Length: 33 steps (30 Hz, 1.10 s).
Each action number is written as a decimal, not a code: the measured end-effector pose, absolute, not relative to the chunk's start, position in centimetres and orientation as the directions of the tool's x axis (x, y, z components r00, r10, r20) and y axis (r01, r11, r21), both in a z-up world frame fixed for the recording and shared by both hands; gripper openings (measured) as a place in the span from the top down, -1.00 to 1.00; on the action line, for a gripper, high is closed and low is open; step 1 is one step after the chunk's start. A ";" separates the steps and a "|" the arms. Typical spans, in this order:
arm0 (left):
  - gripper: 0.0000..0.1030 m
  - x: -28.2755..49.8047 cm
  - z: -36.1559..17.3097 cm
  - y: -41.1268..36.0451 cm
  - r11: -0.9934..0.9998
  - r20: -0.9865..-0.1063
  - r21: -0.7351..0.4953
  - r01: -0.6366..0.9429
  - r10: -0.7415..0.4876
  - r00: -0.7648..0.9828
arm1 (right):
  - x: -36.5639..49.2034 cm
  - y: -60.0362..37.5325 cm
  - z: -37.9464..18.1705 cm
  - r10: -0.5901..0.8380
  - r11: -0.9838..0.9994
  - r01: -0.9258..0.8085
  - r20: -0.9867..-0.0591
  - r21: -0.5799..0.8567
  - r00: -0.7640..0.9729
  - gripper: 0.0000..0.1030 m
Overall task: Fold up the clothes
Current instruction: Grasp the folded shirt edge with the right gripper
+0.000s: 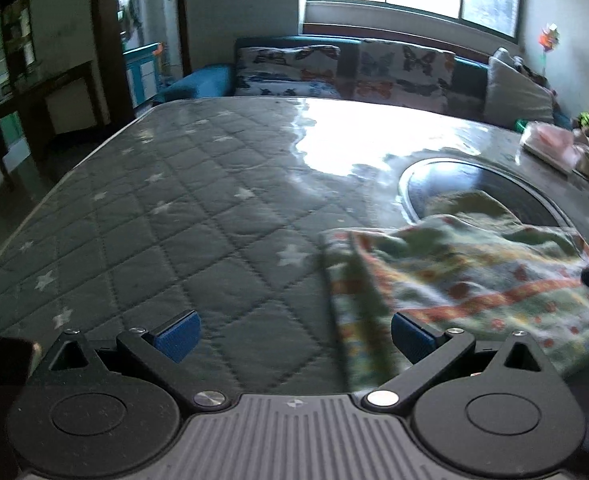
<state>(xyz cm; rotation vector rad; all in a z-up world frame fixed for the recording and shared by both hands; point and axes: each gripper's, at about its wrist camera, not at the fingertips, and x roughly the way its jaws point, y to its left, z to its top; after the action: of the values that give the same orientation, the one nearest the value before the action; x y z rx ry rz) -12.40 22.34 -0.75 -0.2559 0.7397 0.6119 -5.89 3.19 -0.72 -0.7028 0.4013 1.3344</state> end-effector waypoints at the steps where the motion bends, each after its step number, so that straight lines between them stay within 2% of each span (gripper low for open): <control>1: -1.00 -12.7 -0.6 22.8 0.789 -0.695 -0.016 -0.614 0.433 0.574 | -6.4 3.6 -0.8 0.742 0.056 -0.971 -0.641 -0.231 0.196 -0.98; 12: -1.00 -15.6 -0.2 26.1 0.701 -0.718 -0.163 -0.695 0.398 0.570 | -9.9 7.8 -2.1 0.735 -0.050 -0.971 -0.667 -0.233 0.122 -0.73; 16: -1.00 -15.6 -0.3 26.3 0.692 -0.724 -0.207 -0.691 0.367 0.584 | -10.0 8.2 -2.6 0.721 -0.047 -0.974 -0.682 -0.223 0.122 -0.50; 19: -1.00 -15.6 -0.4 26.5 0.680 -0.730 -0.257 -0.687 0.329 0.599 | -9.8 8.6 -3.0 0.717 -0.040 -0.974 -0.686 -0.223 0.128 -0.27; 20: -1.00 -15.5 -0.5 26.6 0.677 -0.732 -0.274 -0.683 0.314 0.604 | -9.7 8.7 -3.1 0.713 -0.039 -0.976 -0.690 -0.216 0.124 -0.12; 23: -1.00 -15.2 -0.8 26.5 0.665 -0.741 -0.316 -0.677 0.273 0.614 | -9.4 9.1 -3.4 0.704 -0.017 -0.977 -0.697 -0.211 0.138 0.09; 29: -1.00 -14.7 -0.9 26.2 0.646 -0.750 -0.366 -0.670 0.221 0.623 | -8.5 9.0 -3.2 0.713 0.024 -0.984 -0.687 -0.179 0.142 0.41; 33: -1.00 -14.3 -0.7 26.0 0.631 -0.750 -0.404 -0.663 0.187 0.635 | -7.5 8.7 -2.4 0.738 0.054 -0.992 -0.665 -0.115 0.118 0.53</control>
<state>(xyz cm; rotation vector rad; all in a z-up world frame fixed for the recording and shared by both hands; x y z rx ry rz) -14.33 25.97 -0.67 -0.7336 0.7276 0.5385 -7.45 8.69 -2.36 -0.6375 0.4978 1.3989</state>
